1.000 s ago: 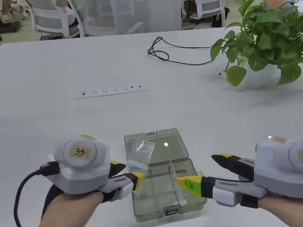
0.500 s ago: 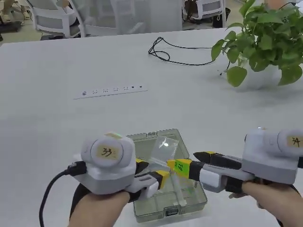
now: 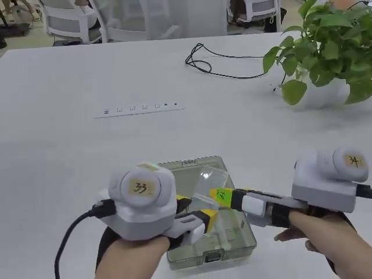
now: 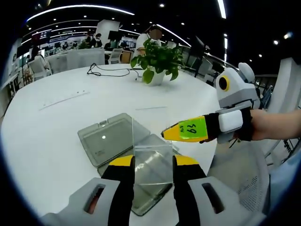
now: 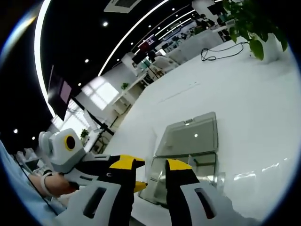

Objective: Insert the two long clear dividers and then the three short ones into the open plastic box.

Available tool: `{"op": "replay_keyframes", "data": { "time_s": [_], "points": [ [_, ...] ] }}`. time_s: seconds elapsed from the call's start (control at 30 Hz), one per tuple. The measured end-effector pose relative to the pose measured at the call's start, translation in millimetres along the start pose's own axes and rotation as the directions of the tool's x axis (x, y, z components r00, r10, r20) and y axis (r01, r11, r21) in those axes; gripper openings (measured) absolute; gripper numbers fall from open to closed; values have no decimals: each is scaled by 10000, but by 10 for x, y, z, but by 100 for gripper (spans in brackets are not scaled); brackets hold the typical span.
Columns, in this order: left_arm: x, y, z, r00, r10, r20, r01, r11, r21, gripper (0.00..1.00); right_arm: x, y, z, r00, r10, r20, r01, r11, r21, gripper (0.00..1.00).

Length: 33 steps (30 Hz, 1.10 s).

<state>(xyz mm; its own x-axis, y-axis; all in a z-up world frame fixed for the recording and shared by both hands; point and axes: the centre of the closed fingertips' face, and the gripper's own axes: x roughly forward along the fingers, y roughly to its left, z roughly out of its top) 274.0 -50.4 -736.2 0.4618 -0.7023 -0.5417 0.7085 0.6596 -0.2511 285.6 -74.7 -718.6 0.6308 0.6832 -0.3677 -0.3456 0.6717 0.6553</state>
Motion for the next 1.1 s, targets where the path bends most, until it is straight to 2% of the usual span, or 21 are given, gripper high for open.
{"op": "replay_keyframes", "data": {
  "time_s": [0.33, 0.47, 0.7, 0.9, 1.1],
  "points": [
    [-10, -20, 23, 9999, -49, 128, 49, 10000, -51, 30, 42, 28, -34, 9995, 19, -319, -16, 10000, 85, 12],
    [-19, -28, 33, 9998, -64, 175, 65, 10000, -74, 30, 55, 44, -43, 9991, -6, -429, 1, 9999, -124, 4],
    [-34, -16, 12, 9999, -37, 167, 42, 9997, -261, 30, 68, 95, -67, 9972, 116, -739, -136, 9996, -257, 3],
    [-43, -13, -1, 9998, -72, 166, 78, 9993, -375, 30, 77, 121, -84, 9948, -44, -1017, -16, 9983, -590, 2],
    [-43, -3, -6, 9997, -121, 229, 131, 9990, -418, 30, 85, 110, -90, 9930, -115, -1172, 64, 9990, -438, 2]
  ]
}}
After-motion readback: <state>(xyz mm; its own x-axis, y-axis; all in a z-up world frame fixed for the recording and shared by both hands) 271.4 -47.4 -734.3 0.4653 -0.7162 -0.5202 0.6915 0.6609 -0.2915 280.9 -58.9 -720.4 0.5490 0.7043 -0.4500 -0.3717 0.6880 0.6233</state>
